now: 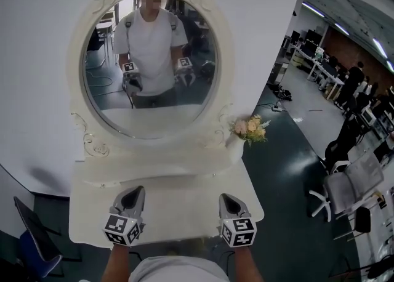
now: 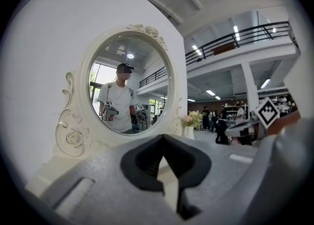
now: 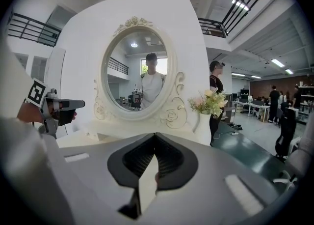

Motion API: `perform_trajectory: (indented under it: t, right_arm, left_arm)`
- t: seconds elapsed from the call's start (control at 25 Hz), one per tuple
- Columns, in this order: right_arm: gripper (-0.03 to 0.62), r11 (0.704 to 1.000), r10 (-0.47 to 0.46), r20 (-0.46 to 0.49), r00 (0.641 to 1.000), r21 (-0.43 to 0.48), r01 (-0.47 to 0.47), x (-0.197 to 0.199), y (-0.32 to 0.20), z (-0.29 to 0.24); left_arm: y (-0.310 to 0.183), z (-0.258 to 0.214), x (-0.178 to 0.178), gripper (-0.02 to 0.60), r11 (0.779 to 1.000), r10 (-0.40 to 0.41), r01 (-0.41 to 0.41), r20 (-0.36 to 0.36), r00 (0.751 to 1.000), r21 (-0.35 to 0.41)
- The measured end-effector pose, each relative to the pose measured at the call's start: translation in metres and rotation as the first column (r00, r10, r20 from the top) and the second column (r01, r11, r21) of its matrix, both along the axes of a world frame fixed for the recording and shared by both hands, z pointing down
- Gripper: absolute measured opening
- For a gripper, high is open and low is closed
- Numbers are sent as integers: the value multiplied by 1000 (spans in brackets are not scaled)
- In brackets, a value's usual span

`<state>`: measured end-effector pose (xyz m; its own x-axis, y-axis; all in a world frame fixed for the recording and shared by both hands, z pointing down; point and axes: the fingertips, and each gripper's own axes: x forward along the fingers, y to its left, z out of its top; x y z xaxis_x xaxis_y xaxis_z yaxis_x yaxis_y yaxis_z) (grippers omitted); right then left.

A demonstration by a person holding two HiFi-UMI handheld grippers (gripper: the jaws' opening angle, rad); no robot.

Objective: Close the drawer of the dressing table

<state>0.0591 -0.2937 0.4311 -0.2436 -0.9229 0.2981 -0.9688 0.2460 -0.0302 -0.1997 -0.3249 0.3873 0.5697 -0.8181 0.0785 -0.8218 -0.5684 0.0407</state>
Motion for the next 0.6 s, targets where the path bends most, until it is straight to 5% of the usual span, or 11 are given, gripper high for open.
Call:
perform_trajectory:
  t: [0.6]
  right_arm:
    - [3, 1000, 30, 49, 998, 3, -30, 14, 4, -5]
  left_arm:
    - [6, 1, 12, -2, 999, 35, -35, 23, 999, -2]
